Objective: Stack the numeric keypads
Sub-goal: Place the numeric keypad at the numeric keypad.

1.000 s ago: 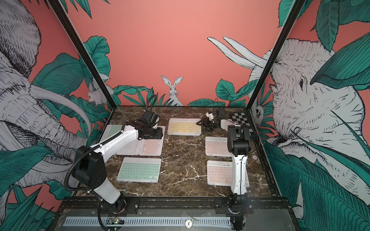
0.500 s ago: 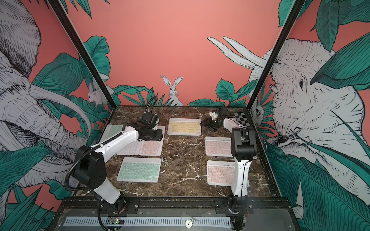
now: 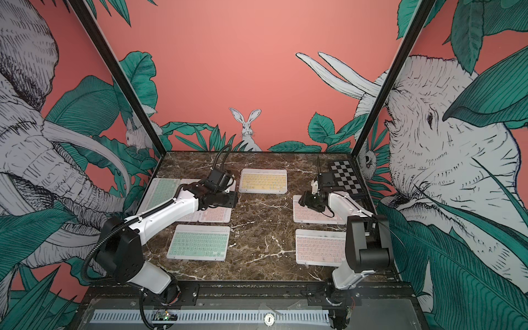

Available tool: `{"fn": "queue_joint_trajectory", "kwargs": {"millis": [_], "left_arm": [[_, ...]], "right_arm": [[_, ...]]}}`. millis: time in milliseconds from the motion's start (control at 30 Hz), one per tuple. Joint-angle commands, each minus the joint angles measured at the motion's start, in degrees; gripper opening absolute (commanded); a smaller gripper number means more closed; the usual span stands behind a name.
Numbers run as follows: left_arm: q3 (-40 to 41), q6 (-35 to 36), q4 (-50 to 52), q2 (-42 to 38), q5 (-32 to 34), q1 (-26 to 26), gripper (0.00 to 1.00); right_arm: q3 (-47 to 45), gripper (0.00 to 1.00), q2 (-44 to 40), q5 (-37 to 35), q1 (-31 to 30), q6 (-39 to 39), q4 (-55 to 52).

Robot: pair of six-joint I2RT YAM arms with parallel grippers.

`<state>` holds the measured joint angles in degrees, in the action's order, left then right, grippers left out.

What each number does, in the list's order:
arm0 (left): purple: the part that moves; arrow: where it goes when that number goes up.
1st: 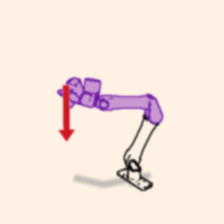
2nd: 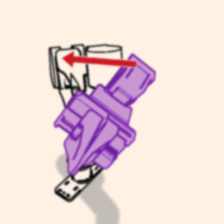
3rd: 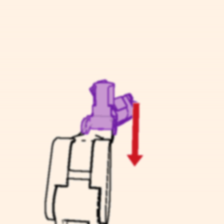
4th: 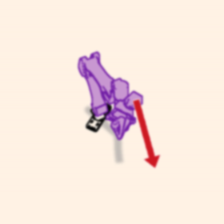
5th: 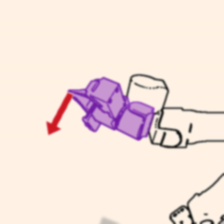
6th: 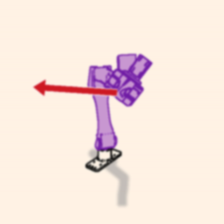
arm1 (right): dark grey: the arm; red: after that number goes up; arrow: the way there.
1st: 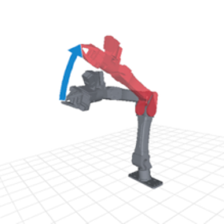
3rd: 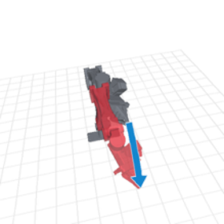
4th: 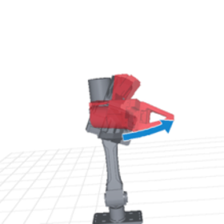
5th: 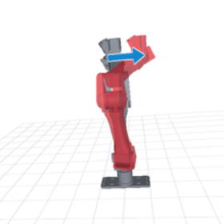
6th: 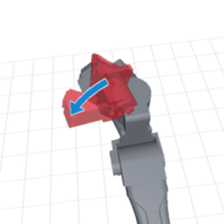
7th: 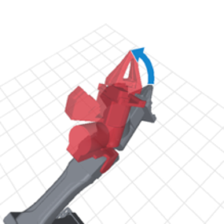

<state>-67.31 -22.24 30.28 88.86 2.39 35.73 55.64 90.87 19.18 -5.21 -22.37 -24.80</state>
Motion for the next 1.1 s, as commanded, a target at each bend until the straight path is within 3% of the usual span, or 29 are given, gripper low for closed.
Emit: {"fn": "queue_joint_trajectory", "kwargs": {"millis": [0, 533, 1067], "left_arm": [[1.9, 0.02, -2.2, -1.67, -0.04, 0.26, 0.55], [4.7, -1.27, -3.57, -3.34, -0.24, 1.01, 0.54], [3.76, -0.44, -2.71, -2.47, 0.89, 1.02, 0.55]], "right_arm": [[-1.43, 0.61, -0.62, -4.15, -1.02, 2.37, -1.92], [-2.71, 0.61, 3.72, -10.85, -6.69, 4.79, 1.99], [6.22, 0.62, 10.59, -11.95, -6.72, 7.08, 1.49]]}}
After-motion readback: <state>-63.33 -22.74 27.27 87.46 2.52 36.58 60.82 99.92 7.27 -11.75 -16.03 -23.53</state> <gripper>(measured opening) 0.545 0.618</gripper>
